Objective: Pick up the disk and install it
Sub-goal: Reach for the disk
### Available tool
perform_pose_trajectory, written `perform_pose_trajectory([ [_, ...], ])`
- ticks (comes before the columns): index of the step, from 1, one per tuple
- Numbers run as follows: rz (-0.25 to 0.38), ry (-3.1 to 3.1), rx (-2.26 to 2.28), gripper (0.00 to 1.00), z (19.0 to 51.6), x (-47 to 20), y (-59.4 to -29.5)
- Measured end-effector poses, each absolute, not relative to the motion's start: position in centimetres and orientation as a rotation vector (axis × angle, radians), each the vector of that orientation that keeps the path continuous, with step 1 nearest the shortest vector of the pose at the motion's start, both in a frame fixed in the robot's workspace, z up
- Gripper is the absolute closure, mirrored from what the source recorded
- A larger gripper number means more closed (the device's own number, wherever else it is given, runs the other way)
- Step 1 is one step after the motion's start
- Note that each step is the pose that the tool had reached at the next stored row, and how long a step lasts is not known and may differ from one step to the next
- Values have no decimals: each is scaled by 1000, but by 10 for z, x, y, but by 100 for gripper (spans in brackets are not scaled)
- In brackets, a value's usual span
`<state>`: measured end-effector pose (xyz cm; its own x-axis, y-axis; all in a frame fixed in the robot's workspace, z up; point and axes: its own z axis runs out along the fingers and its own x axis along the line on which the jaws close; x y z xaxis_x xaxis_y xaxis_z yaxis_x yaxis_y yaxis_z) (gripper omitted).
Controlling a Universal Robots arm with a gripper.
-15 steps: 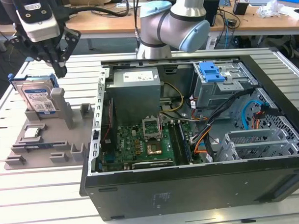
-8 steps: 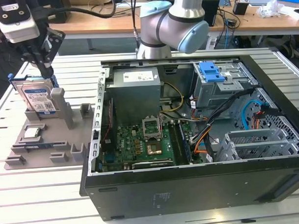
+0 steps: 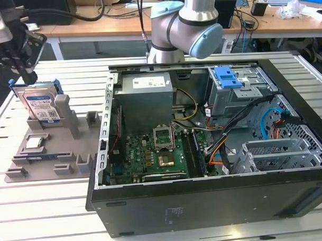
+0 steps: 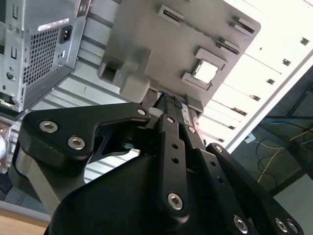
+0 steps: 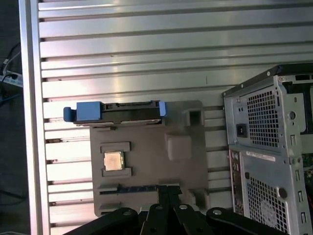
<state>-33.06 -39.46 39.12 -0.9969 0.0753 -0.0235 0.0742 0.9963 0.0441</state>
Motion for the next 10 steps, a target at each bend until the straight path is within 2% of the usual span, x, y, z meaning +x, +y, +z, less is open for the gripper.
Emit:
perform_pose_trajectory([
  [10, 65, 3114, 116, 89, 387, -377, -381],
])
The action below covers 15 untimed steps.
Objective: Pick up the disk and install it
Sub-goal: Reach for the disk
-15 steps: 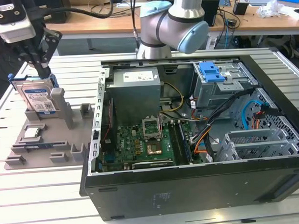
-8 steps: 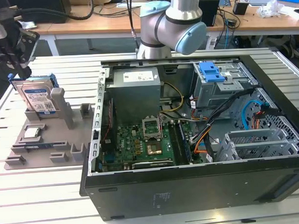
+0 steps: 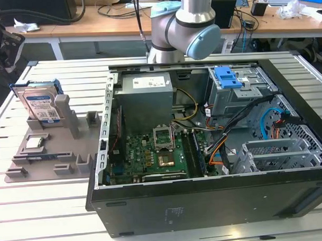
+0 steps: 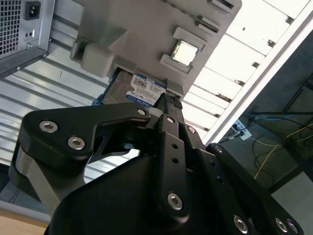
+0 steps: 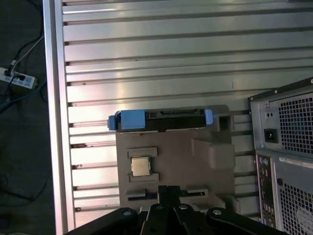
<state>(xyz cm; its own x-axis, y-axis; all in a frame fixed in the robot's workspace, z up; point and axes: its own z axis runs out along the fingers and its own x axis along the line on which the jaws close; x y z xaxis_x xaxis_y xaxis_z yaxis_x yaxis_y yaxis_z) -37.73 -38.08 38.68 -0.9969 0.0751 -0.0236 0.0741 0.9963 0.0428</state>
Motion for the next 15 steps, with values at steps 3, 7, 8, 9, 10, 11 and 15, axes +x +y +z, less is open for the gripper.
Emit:
perform_pose_trajectory([
  [3, 65, 3114, 117, 89, 385, -383, -374],
  [7, 63, 3114, 116, 89, 382, -392, -363],
  [8, 63, 3114, 116, 89, 382, -392, -363],
  [9, 63, 3114, 116, 89, 382, -392, -363],
  [10, 63, 3114, 116, 89, 382, -392, -363],
  [11, 63, 3114, 116, 89, 382, -392, -363],
  [15, 63, 3114, 116, 89, 382, -392, -363],
])
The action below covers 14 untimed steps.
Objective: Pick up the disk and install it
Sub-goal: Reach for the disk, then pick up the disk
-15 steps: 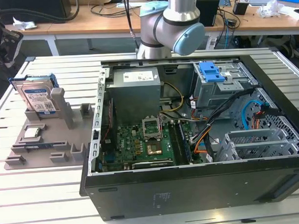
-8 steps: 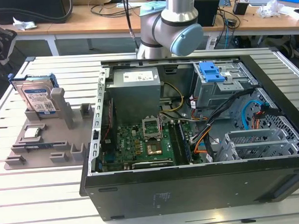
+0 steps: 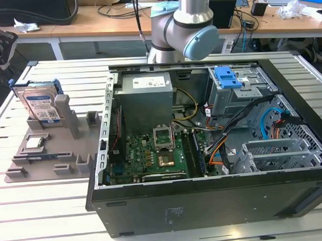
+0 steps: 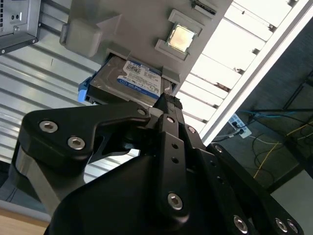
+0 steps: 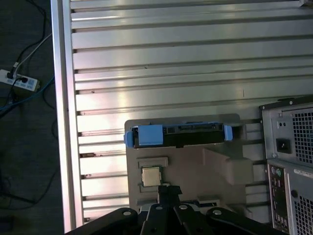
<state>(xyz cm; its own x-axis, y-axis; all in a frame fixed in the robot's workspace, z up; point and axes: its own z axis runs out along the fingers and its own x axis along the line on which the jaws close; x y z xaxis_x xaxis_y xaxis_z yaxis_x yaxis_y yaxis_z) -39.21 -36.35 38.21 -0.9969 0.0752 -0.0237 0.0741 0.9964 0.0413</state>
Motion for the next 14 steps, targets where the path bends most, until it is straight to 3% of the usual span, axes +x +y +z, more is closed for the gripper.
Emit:
perform_pose_trajectory([
  [14, 66, 3116, -137, 89, 382, -392, -363],
])
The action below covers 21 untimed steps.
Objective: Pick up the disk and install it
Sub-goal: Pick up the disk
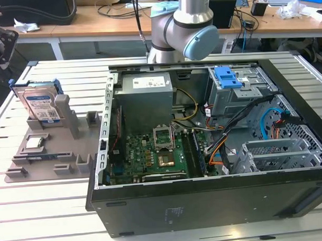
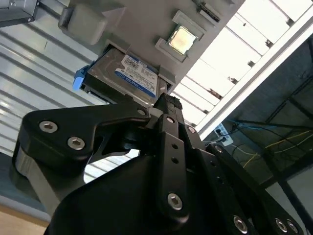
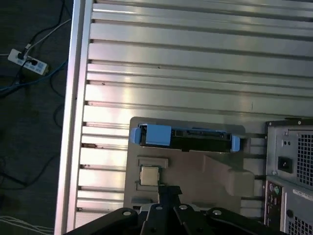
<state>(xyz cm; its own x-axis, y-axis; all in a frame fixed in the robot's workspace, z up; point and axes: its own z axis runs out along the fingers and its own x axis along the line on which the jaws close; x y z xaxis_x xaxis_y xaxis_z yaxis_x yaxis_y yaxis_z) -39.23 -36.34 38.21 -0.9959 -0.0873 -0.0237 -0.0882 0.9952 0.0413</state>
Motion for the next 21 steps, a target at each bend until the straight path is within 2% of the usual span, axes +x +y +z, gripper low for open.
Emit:
perform_pose_trajectory([
  [21, 72, 3032, -768, 89, 382, -392, -363],
])
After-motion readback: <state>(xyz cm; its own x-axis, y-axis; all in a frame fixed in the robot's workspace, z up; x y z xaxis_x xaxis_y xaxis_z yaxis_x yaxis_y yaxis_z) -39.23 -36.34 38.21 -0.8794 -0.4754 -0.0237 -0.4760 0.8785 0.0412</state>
